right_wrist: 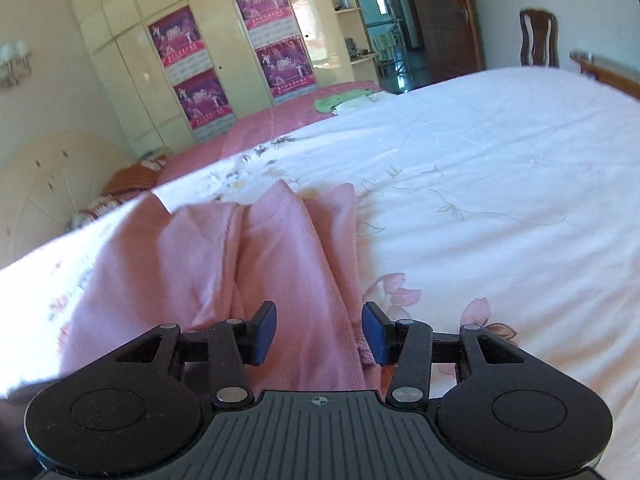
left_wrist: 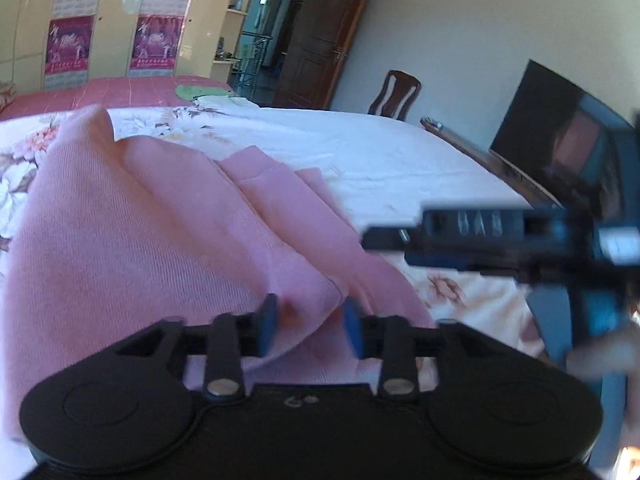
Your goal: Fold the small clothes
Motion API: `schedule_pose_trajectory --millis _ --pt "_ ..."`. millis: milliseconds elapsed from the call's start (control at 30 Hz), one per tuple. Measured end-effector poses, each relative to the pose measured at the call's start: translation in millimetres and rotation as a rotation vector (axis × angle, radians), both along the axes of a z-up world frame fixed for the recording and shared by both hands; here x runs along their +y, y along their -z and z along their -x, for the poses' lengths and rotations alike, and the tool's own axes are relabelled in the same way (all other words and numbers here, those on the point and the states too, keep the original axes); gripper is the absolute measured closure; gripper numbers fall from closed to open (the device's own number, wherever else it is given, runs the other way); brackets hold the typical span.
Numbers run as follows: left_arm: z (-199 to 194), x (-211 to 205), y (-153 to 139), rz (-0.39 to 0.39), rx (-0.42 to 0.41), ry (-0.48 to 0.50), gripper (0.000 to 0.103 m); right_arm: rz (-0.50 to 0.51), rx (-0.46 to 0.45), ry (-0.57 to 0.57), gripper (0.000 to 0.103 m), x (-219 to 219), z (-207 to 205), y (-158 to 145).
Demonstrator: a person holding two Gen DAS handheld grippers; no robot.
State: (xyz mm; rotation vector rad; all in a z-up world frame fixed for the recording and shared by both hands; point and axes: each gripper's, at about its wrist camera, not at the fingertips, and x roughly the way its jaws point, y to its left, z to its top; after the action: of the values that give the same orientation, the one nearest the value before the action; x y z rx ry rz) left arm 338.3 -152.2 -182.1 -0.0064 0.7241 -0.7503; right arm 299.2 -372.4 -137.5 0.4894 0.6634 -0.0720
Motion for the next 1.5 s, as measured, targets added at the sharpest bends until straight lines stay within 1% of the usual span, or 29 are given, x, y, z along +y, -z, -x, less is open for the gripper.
schedule_pose_trajectory --millis 33,67,133,167,233,300,367,400,433,500,567,600,633,667,767,900,1000,1033,1067,1100,1267,1367,1433,1500 --pt "5 5 -4 -0.008 -0.013 -0.007 0.024 -0.049 -0.010 -0.003 0.013 -4 0 -5" --pt "11 12 -9 0.000 -0.031 -0.023 0.023 -0.087 -0.024 -0.015 0.007 -5 -1 -9" --pt "12 27 -19 0.011 -0.035 -0.055 0.025 -0.131 -0.030 -0.081 0.007 -1 -7 -14" --pt "10 36 -24 0.018 -0.040 -0.085 0.025 -0.143 -0.020 -0.116 0.007 7 -19 -14" --pt "-1 57 -32 0.022 -0.045 -0.166 0.026 -0.156 0.005 -0.156 0.008 19 -34 -12" --pt "-18 76 -34 0.012 -0.035 -0.250 0.027 -0.156 0.024 -0.177 0.008 27 -47 -6" --pt "-34 92 -33 0.002 -0.034 -0.331 0.028 -0.151 0.052 -0.188 0.026 33 -60 0" --pt "-41 98 -32 -0.004 -0.033 -0.364 0.029 -0.160 0.069 -0.194 0.044 33 -66 6" --pt "-49 102 -30 -0.009 -0.027 -0.393 0.029 -0.165 0.088 -0.195 0.049 34 -72 11" --pt "-62 109 -25 -0.001 -0.007 -0.421 0.030 -0.156 0.100 -0.183 0.049 32 -80 17" --pt "-72 110 -21 -0.003 0.012 -0.430 0.030 -0.173 0.105 -0.199 0.049 32 -84 19" --pt "-73 111 -19 -0.005 0.021 -0.426 0.030 -0.172 0.107 -0.213 0.051 33 -85 18" --pt "-73 113 -17 0.000 0.030 -0.419 0.030 -0.178 0.116 -0.238 0.068 35 -87 19" --pt "-75 112 -15 0.002 0.039 -0.413 0.030 -0.194 0.127 -0.257 0.072 36 -88 21" --pt "-70 111 -13 -0.008 0.041 -0.391 0.030 -0.192 0.113 -0.261 0.073 38 -85 20" --pt "-69 107 -9 -0.009 0.047 -0.380 0.030 -0.181 0.073 -0.286 0.072 44 -90 15" --pt "-71 105 -7 -0.015 0.051 -0.373 0.030 -0.197 0.081 -0.285 0.071 48 -102 21" --pt "-71 104 -7 -0.017 0.052 -0.373 0.030 -0.205 0.085 -0.281 0.072 49 -107 23" --pt "-72 103 -7 -0.018 0.055 -0.373 0.030 -0.198 0.086 -0.272 0.077 50 -109 23" --pt "-72 103 -7 -0.016 0.056 -0.372 0.030 -0.183 0.078 -0.264 0.090 50 -108 22" --pt "-74 92 -12 -0.003 0.043 -0.347 0.030 -0.068 -0.050 -0.233 0.090 47 -88 -8" --pt "-70 78 -17 0.005 0.031 -0.308 0.030 0.024 -0.103 -0.211 0.090 36 -74 -27" --pt "-67 67 -17 0.001 0.039 -0.276 0.030 0.066 -0.107 -0.192 0.090 25 -62 -32" --pt "-62 60 -13 -0.017 0.037 -0.256 0.029 0.042 -0.060 -0.166 0.090 8 -52 -24"
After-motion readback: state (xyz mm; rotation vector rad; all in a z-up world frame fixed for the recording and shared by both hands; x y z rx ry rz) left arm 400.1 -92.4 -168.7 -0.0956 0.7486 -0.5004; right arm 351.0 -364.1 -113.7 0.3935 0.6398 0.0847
